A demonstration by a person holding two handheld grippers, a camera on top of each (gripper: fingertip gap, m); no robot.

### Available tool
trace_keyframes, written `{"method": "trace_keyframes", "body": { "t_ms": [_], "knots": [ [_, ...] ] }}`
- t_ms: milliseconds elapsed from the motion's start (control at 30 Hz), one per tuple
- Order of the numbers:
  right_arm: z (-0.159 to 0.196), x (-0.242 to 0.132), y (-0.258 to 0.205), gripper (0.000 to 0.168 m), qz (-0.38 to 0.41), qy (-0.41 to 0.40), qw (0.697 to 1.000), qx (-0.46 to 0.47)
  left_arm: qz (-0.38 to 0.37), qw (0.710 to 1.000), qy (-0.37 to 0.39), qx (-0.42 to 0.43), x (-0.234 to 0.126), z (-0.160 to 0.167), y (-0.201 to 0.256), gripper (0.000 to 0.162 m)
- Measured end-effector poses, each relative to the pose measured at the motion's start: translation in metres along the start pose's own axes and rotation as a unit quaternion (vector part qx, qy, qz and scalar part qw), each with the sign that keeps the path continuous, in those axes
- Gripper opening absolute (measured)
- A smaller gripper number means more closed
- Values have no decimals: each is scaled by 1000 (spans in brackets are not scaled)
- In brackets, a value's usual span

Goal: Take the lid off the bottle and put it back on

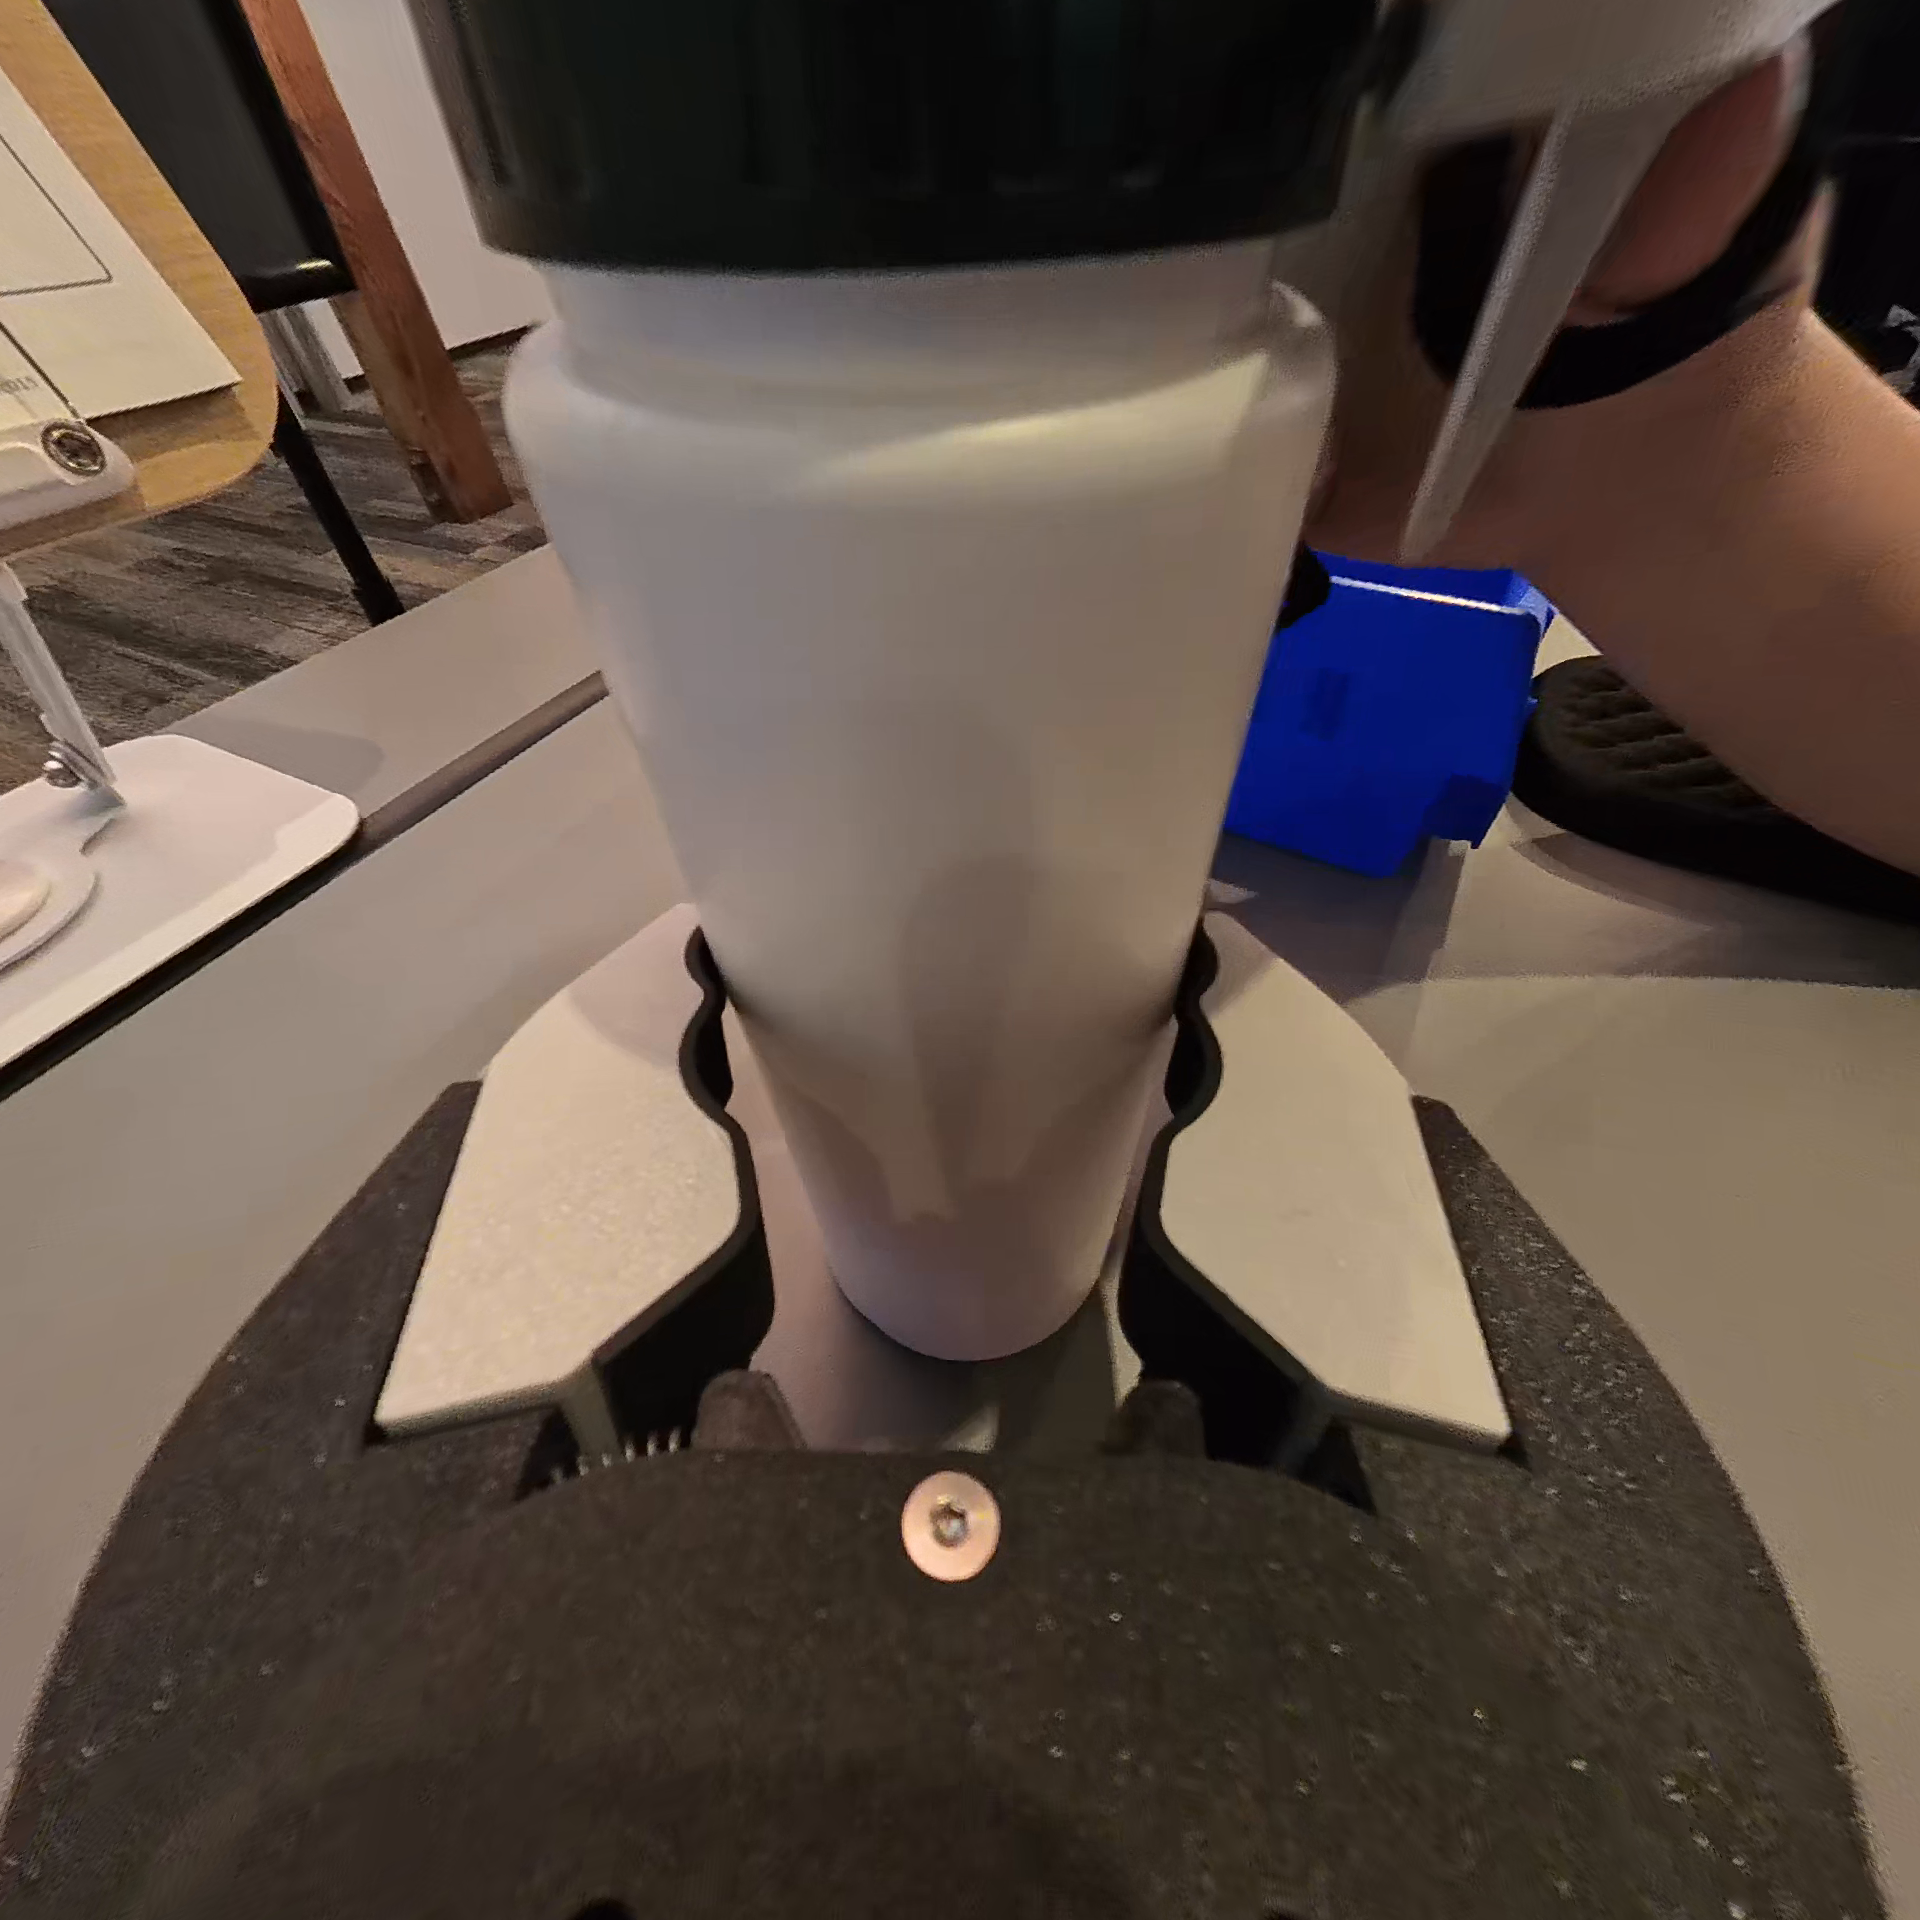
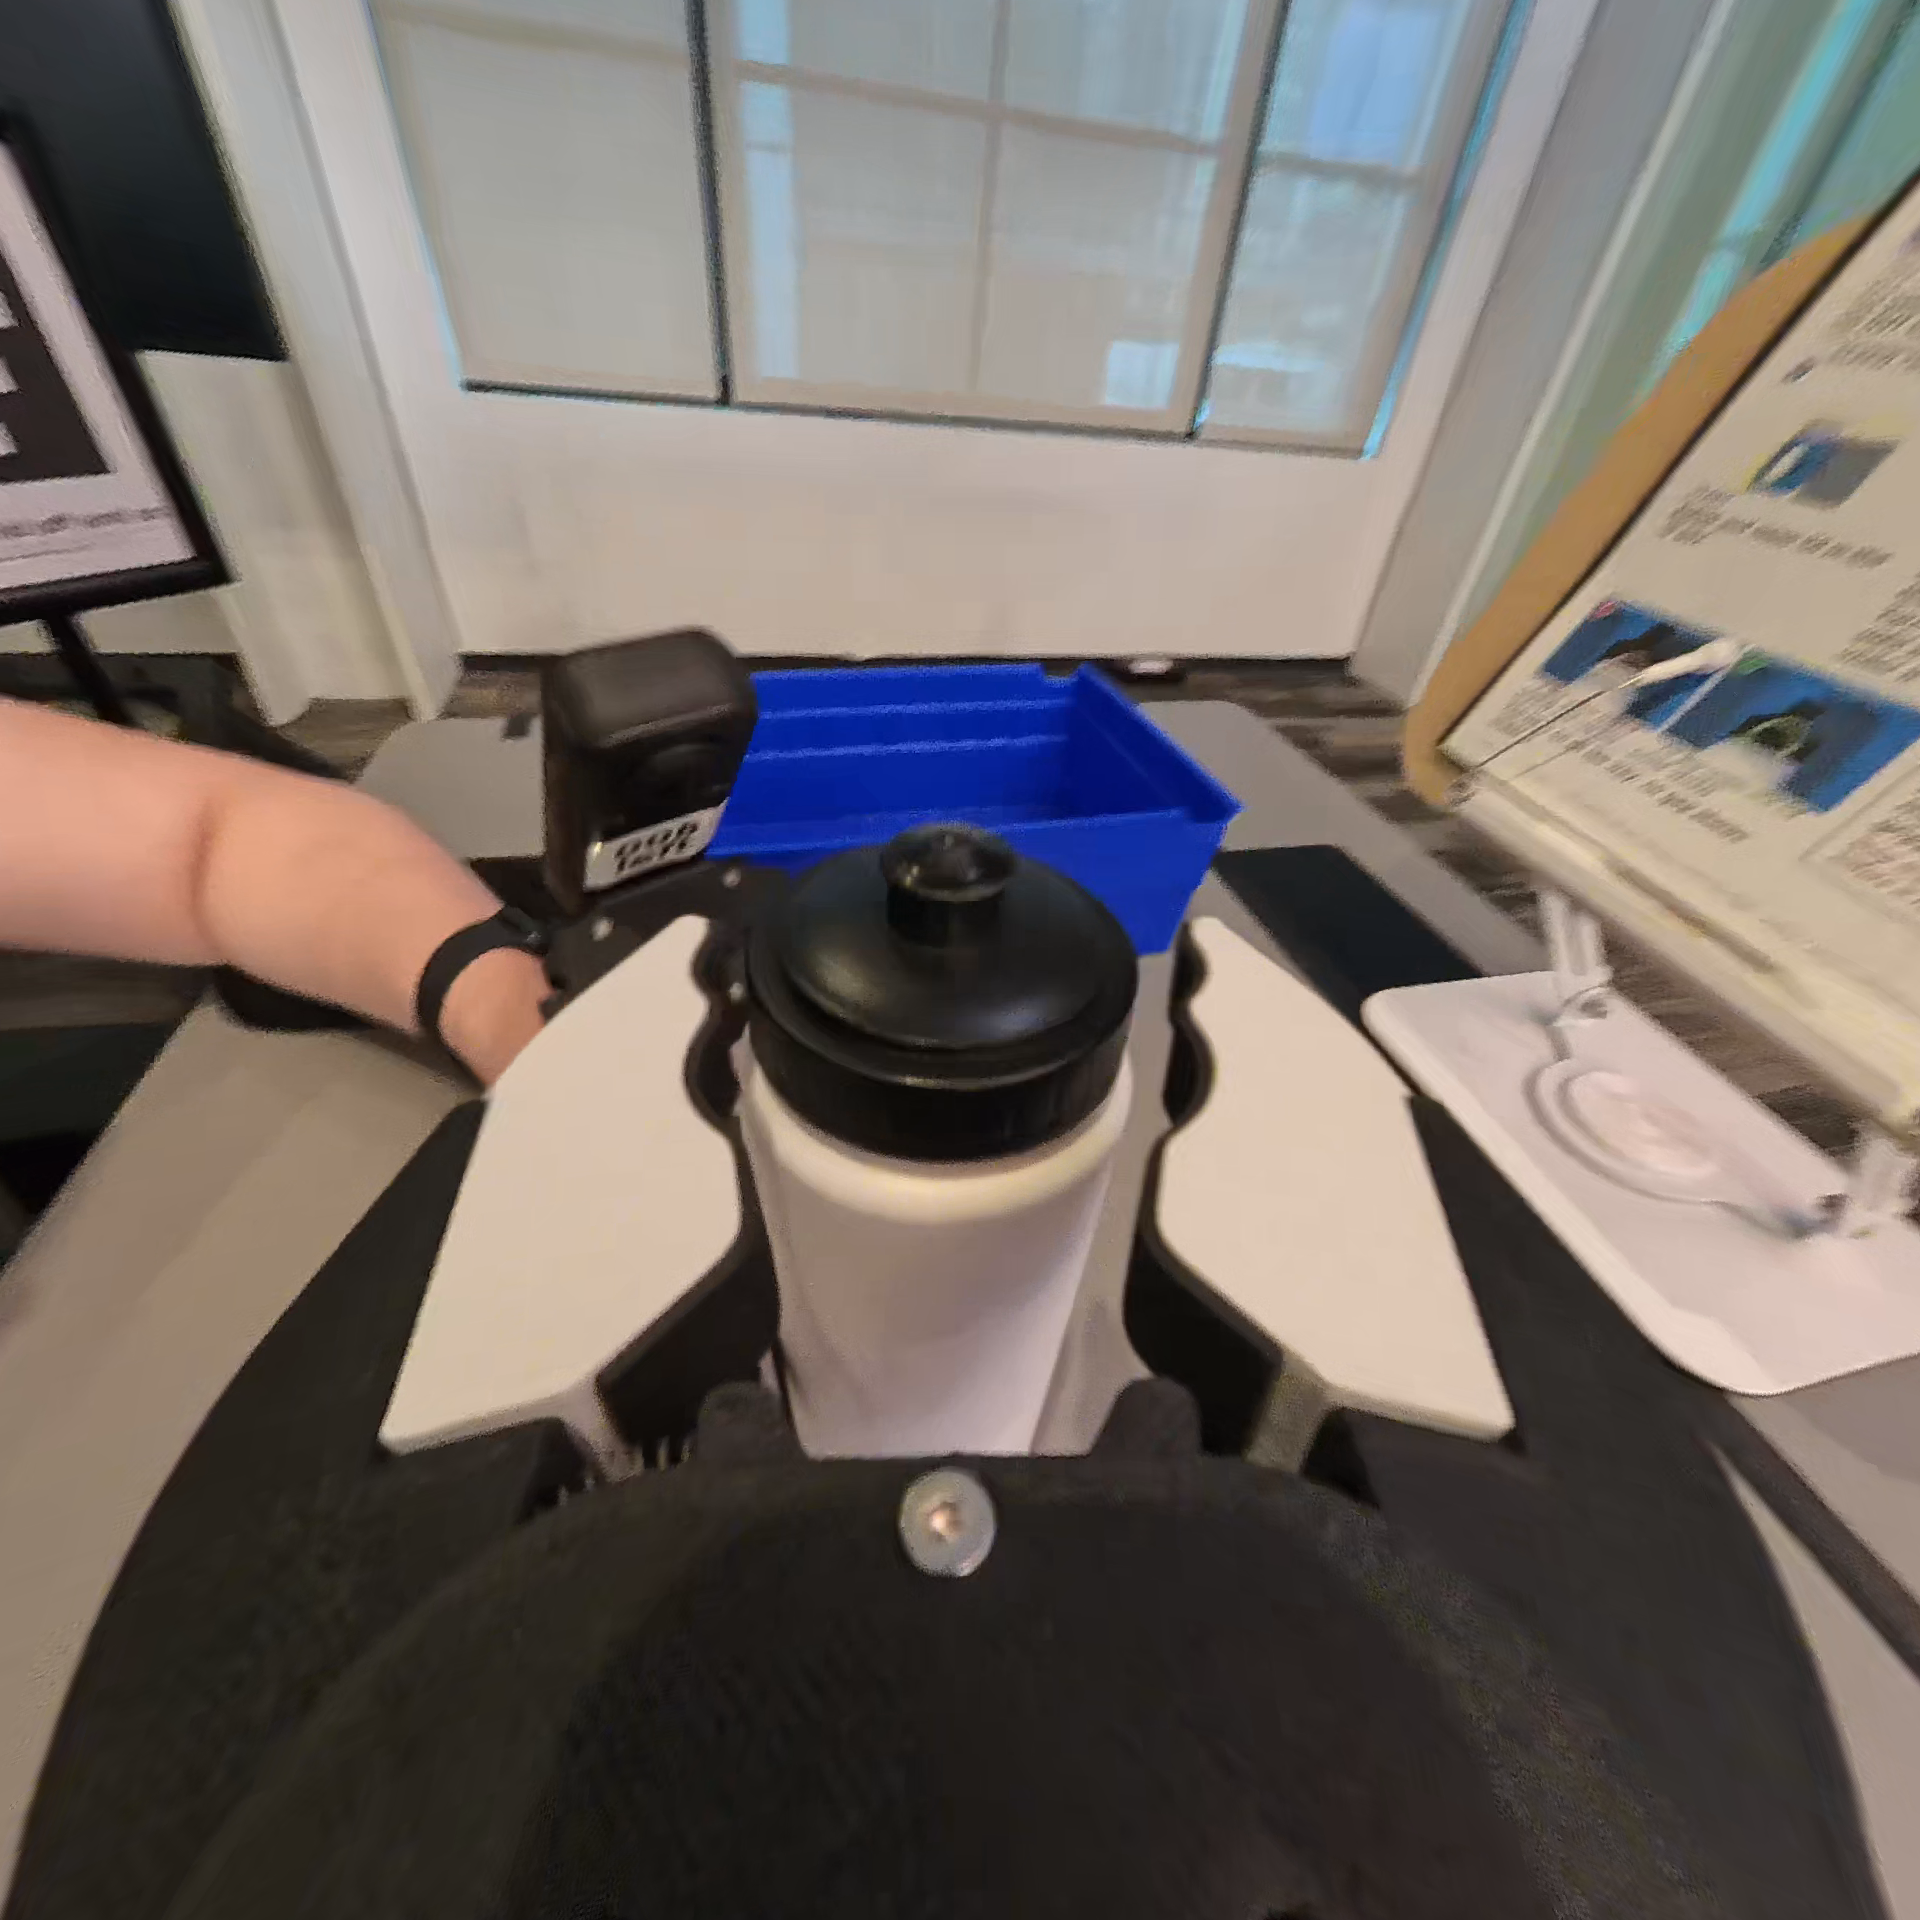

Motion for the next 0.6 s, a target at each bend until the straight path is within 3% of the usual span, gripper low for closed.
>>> {"method": "trace_keyframes", "body": {
  "t_ms": [133, 267, 367, 500, 600],
  "knots": [
    [-11, -3, -8, 89, 110, 43, 993, 30, -34, 999, 1, -18, -3, 2, -5, 84],
    [-7, 11, -23, 88, 198, 35, 978, 62, -55, 998, 1, -29, -4, 2, -6, 84],
    [1, 21, -31, 78, 230, 27, 969, 80, -64, 997, -2, -31, -4, 2, -5, 83],
    [4, 21, -30, 74, 222, 38, 971, 77, -62, 998, -5, -28, -4, 2, -4, 83],
    [1, 19, -19, 74, 145, 21, 986, 80, -49, 998, -9, -30, -5, 2, -7, 84]
  ]
}}
Point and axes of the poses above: each gripper's, where its closed fingertips meet, x out along the fingers, z out of its underside, y = z × x across the jaws, the point moved 9 cm from there along -x, back along the fingers, and after that the axes turned 14 degrees about -y, right-handed, at the moved point
